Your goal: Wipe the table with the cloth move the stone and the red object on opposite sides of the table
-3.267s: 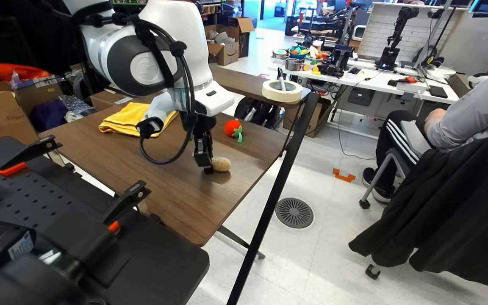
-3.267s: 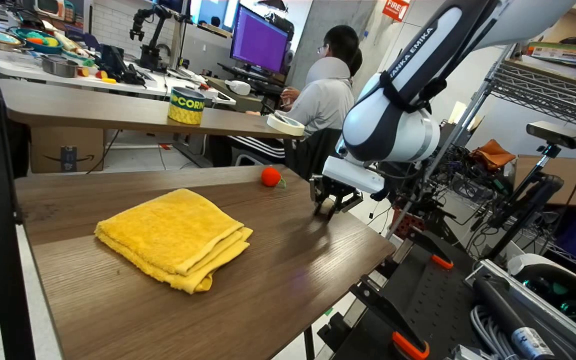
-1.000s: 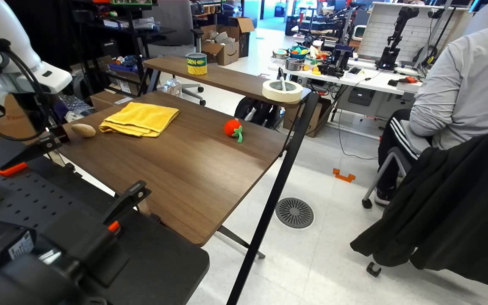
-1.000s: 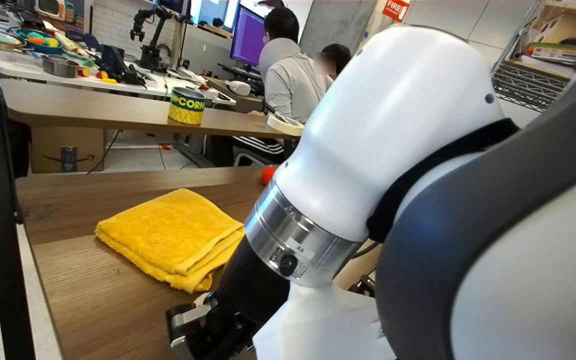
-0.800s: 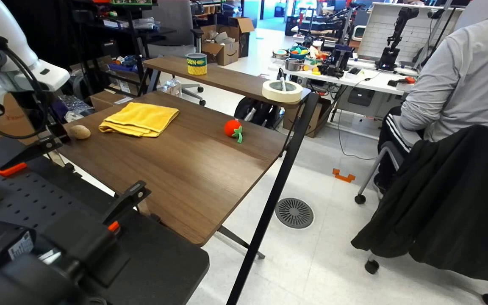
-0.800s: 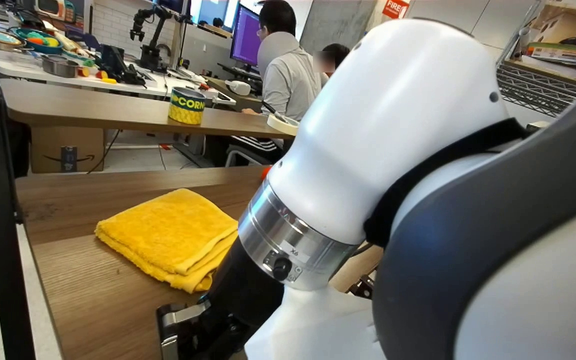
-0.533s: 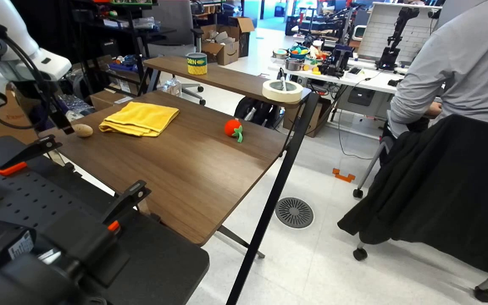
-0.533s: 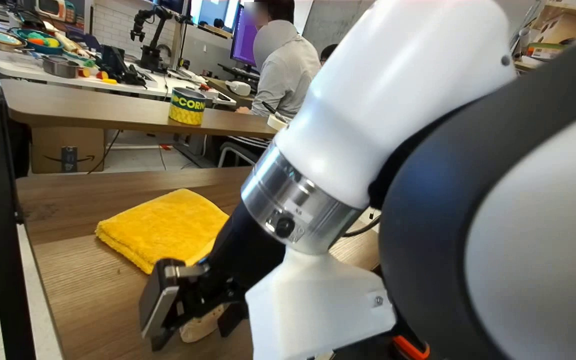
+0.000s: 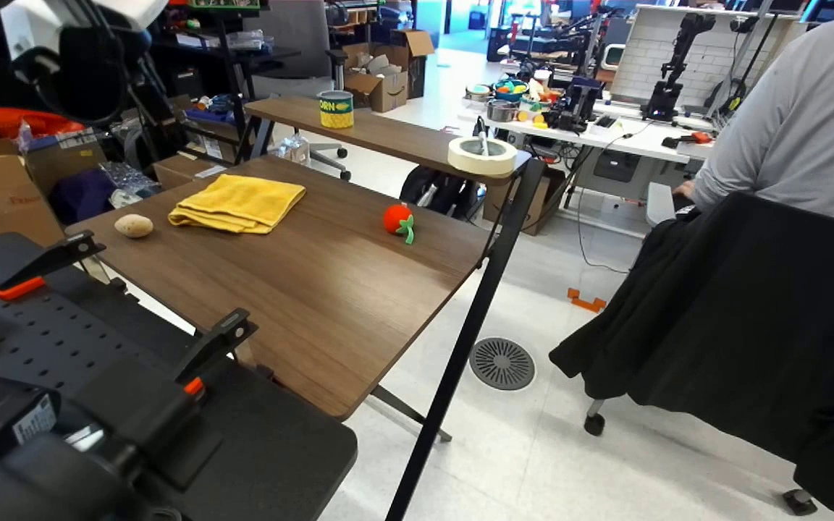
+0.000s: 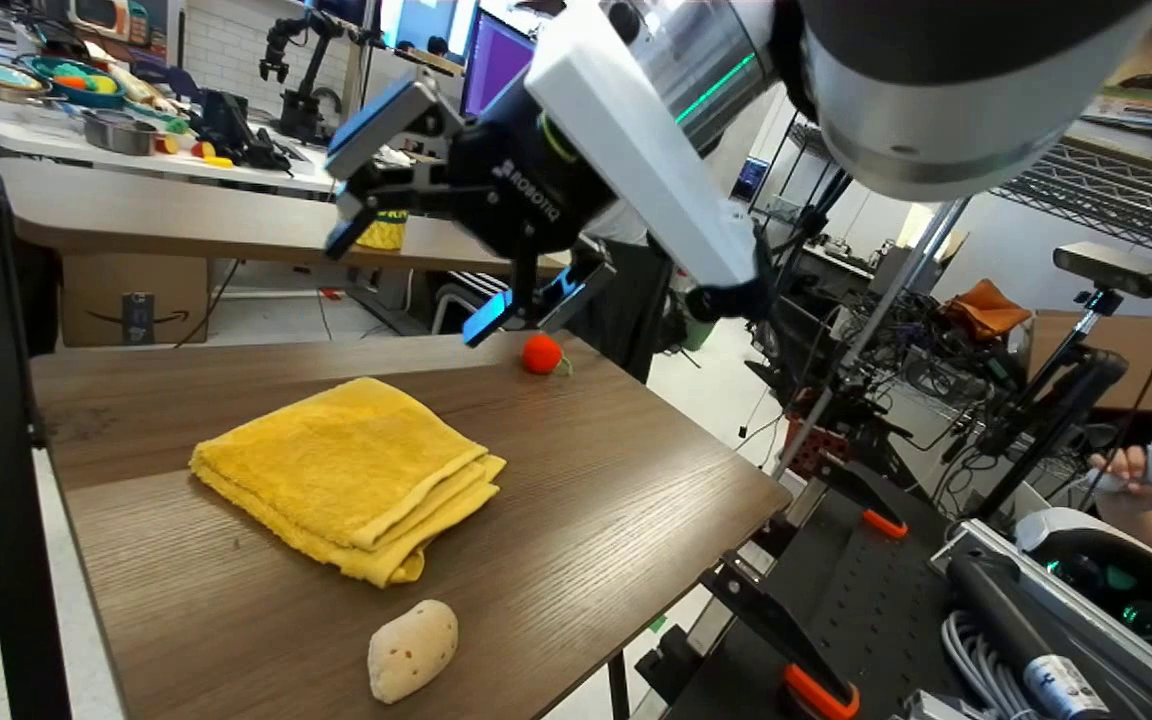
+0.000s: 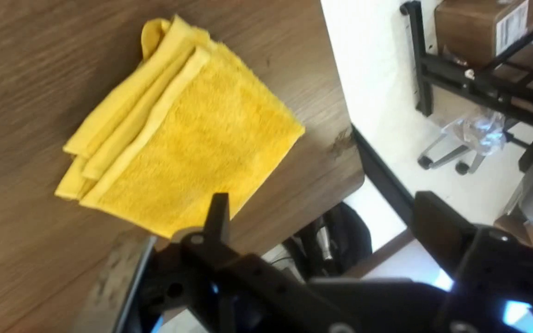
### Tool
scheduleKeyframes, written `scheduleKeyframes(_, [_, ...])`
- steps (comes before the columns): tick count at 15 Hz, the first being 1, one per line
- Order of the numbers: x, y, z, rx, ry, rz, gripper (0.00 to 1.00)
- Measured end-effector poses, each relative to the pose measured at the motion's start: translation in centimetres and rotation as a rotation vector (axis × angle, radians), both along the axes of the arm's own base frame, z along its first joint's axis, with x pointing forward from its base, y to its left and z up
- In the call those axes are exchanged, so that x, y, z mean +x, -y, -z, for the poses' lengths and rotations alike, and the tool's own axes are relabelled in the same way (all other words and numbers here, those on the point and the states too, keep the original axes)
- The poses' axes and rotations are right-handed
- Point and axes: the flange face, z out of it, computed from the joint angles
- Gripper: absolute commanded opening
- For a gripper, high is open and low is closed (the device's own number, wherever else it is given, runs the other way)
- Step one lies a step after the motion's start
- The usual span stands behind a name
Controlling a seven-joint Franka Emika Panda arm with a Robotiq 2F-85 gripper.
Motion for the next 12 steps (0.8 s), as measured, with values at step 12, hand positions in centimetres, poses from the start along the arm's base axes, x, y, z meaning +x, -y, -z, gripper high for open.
scheduleKeyframes(12, [6.7, 8.6, 4.3, -0.140, -0.176, 0.245, 1.00])
